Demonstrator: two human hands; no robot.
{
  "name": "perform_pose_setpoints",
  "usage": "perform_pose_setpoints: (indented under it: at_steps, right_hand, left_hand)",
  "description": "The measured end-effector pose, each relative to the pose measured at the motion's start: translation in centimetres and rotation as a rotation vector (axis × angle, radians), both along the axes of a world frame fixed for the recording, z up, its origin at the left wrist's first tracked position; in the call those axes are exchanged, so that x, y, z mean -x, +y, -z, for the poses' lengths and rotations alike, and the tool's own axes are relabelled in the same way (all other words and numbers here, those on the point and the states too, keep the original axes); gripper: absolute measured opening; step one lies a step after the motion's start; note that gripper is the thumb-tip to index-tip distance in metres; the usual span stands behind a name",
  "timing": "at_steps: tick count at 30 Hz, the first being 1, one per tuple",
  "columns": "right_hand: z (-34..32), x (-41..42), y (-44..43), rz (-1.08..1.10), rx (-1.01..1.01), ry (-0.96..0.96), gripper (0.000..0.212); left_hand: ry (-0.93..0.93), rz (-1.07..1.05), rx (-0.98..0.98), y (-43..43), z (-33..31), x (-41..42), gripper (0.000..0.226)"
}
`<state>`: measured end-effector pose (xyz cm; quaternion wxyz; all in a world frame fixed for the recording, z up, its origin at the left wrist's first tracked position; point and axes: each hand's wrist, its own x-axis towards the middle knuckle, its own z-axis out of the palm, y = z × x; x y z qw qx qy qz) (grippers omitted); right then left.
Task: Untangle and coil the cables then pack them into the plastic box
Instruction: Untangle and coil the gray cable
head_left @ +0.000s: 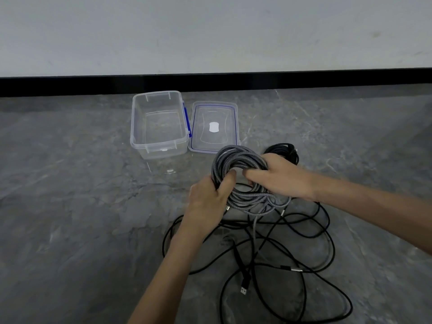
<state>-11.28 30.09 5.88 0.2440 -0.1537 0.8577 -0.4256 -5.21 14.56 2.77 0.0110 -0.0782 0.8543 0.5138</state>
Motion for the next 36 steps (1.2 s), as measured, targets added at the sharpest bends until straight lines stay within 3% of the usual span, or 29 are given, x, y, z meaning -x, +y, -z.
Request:
perform_pose_setpoints:
  at_steps: [5,7,11,13,16,20,23,30,33,36]
  right_hand:
    - [0.2,0.4,0.2,0.0,0.029,-0.042,0.019]
    - [0.4,0.4,0.4,-0.012,0.022,-0.048,0.02]
    - [0.6,0.4,1.2,-0.005,0.063,-0.07,0.018]
    - [0.7,0.8,1.6,-0.002,0.073,-0.106,0.009]
    - [0.7,1.0,1.7,0.01,0.077,-0.12,0.02]
    - [1.0,1.2,1.8,-0.005,0.024,-0.118,0.018]
    - [1.1,0.9,1.8,-0.028,-0.02,-0.104,0.006]
    - [2.1,0.9,1.2,-0.025,-0.224,0.075,0.02]
    - [2.3,0.7,1.0,-0.003,-0.244,0.122,0.031]
    - [2.3,1.0,1.1,0.022,-0.232,0.093,0.028]
  left_hand:
    - [0.11,0.121,0.089,-0.9,-0.2,-0.1,0.057]
    - [0.088,0.15,0.094,-1.5,0.1,0.1,0.057]
    - [-0.011,0.199,-0.03,-3.0,1.7,0.8,0.083]
    - [-0.037,0.196,-0.049,-3.5,1.9,0.9,0.07]
    - [-0.013,0.182,0.021,-3.7,1.8,1.3,0.045]
    - [-0.021,0.132,0.05,-4.1,1.6,1.5,0.042]
    - [-0.065,0.027,-0.077,-4.5,1.5,1.5,0.04]
    - [-0.115,0.025,-0.268,-2.6,1.4,1.4,0.04]
    - [-0.058,0.013,-0.22,-2.2,0.9,1.5,0.042]
    - [-0.01,0.054,-0.148,-2.2,1.0,1.2,0.056]
